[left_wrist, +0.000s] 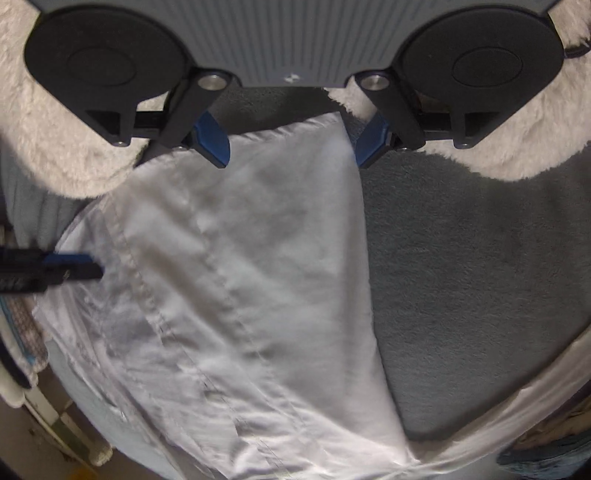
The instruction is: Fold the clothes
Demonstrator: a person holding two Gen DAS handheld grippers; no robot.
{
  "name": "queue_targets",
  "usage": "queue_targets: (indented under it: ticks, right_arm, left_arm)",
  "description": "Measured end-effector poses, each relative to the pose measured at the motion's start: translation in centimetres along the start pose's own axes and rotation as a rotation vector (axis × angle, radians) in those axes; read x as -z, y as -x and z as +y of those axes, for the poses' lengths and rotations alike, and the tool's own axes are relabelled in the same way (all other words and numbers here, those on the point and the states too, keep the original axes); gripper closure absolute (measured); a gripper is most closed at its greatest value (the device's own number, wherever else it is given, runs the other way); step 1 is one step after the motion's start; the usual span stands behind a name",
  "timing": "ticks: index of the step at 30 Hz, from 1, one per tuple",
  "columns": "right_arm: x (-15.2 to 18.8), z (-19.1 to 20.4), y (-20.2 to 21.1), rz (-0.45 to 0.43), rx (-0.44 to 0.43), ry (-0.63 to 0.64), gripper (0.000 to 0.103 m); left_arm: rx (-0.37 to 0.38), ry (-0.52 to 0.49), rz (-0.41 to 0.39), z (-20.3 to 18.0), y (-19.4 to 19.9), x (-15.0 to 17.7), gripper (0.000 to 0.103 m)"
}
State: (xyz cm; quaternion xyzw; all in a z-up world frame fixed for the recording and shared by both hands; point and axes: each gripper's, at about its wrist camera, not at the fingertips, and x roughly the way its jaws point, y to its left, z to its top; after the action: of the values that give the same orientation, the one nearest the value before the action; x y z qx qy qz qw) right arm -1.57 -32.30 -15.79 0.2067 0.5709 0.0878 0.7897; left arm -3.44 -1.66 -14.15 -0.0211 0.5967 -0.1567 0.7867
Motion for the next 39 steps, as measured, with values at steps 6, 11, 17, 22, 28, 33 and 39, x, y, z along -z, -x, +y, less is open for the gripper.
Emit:
queue_targets:
  ticks: [6,11,17,22,28,33,39]
  right_arm:
    - [-0.4,-0.2,-1.6,0.090,-0.002,0.001,0.060]
    - [-0.4,-0.2,-1.7,0.129,-0.011,0.011,0.061]
    - [-0.4,-0.3,-1.9,0.176,-0.021,0.023,0.063]
    - [0.2,0.2,-2.3,0.218,-0.007,0.058,0.093]
    - [0.8,0.5,-1.4,0.167,0.042,0.098,0.103]
    - [0.7,0.0,-0.8,0.131,0.056,0.089,0.103]
    - [0.8,0.0,-0.6,0.107,0.091,0.103,0.103]
  left_arm:
    - [0.006,0.068,-0.104,1.3,1.5,0.7,0.027]
    - [0.015,0.217,-0.200,4.3,2.4,-0.4,0.027]
    - [0.020,0.297,-0.172,6.5,1.3,-2.0,0.032]
    - [0.010,0.252,-0.141,5.5,0.2,-2.1,0.037]
    - [0.046,0.252,-0.100,5.9,-0.6,-1.7,0.048]
    - [0.048,0.203,-0.056,5.0,-1.3,-1.6,0.050]
    - [0.026,0.140,-0.011,4.3,-1.6,-1.2,0.053]
